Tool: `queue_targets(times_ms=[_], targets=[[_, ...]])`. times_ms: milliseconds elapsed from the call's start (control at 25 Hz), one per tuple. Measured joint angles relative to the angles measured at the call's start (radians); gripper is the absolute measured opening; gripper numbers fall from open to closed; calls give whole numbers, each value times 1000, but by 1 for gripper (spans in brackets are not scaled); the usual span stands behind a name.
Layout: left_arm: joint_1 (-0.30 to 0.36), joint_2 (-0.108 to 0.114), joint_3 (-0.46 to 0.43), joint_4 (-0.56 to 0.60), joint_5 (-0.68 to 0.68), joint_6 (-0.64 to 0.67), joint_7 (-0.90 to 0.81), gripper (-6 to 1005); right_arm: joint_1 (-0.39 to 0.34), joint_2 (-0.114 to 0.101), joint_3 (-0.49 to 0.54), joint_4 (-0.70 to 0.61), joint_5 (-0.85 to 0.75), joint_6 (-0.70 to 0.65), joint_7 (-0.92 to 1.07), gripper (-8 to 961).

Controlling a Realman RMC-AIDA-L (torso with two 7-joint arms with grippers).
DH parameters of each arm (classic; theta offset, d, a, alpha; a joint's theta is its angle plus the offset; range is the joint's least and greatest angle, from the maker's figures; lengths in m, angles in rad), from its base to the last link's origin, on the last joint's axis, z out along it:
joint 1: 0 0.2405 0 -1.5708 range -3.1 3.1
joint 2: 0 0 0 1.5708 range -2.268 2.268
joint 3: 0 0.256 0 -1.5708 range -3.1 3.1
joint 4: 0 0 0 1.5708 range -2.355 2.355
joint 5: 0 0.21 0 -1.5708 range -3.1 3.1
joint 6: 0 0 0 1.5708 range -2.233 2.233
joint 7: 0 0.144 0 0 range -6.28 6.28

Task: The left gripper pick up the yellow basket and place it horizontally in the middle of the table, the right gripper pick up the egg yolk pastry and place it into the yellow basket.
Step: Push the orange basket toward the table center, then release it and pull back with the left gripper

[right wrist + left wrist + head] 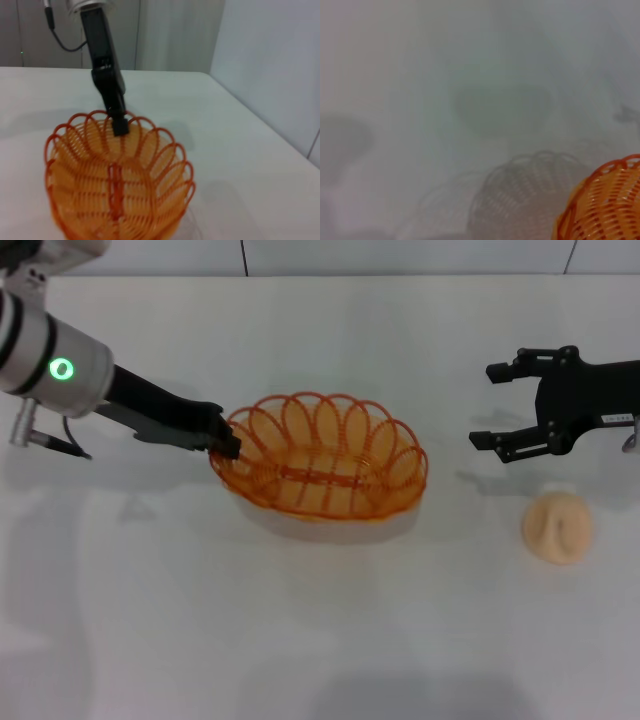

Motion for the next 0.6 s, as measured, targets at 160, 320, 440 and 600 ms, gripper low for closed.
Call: queue_targets(times_ms=[160,320,440,600], targets=[[-29,-7,47,-41,-1,-23,-63,78,-4,2,22,0,1,-4,-20,870],[-47,-14,48,-76,-6,-42,-97,78,-6,4,31,-1,1,-6,-31,870],[-50,-15,46,-87,-6,-52,-120,77,-7,5,31,-1,2,-7,-34,870],[-52,-19,48,-100,-7,-57,-136,77,-11,5,32,-2,2,-7,-36,871]])
